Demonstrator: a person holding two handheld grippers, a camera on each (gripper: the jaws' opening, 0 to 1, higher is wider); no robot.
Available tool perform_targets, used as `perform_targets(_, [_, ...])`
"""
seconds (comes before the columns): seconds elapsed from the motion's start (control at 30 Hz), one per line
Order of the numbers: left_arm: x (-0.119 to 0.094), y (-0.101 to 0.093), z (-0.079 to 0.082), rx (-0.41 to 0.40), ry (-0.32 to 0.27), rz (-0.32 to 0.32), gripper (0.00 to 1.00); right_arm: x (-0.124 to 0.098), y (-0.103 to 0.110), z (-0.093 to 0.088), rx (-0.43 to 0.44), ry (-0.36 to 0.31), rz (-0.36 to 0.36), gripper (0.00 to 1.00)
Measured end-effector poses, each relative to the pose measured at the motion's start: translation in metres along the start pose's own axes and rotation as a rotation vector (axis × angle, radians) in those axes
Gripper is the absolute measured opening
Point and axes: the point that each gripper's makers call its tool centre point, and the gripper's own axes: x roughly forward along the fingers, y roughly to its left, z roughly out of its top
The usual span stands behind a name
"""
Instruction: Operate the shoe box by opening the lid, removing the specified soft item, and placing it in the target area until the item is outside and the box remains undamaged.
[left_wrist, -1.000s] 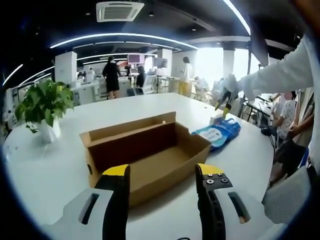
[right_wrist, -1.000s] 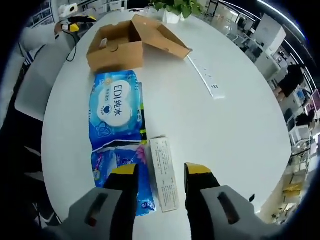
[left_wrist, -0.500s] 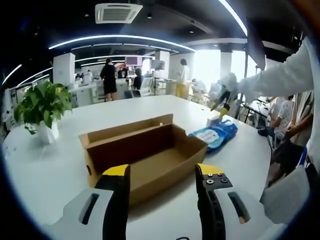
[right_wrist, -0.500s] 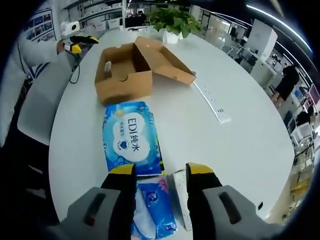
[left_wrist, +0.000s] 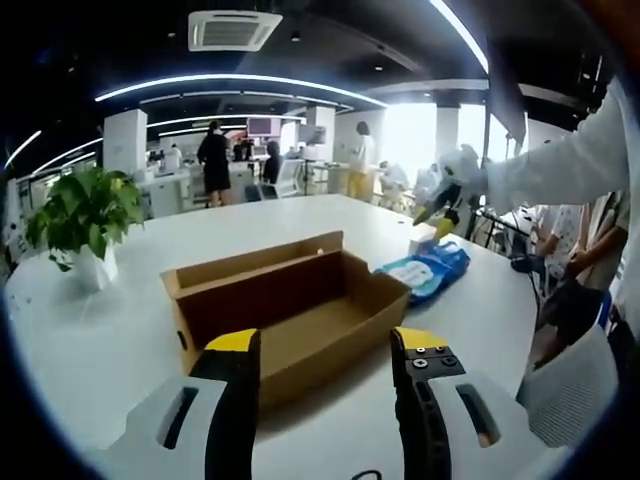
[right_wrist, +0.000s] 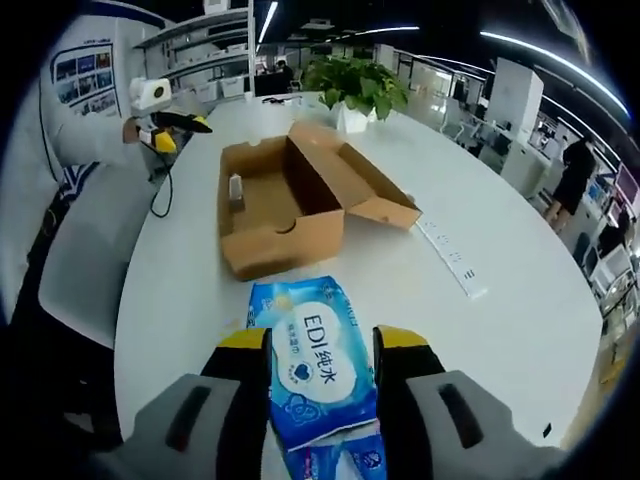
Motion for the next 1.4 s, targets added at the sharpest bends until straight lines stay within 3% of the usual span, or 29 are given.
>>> perform_targets(0.27, [-0.007,0.004,-0.003,0.001,-0.006,-0.008,0.54,0.020,0.033,0.031,0.008,-0.079,0.030,0.39])
perform_targets(0.63, [-0.020,0.013,-0.007,0.001,-0.013,-0.010,0.54,0.054,0.069,0.070,-0.007,-0.133,0.076,0.40])
perform_targets(1.4, [-0.037,0.040,-0.018,-0.027,-0.021,-0.014,0.53,0.125,0.091,0.128,-0.050,-0.154,0.155,0.39])
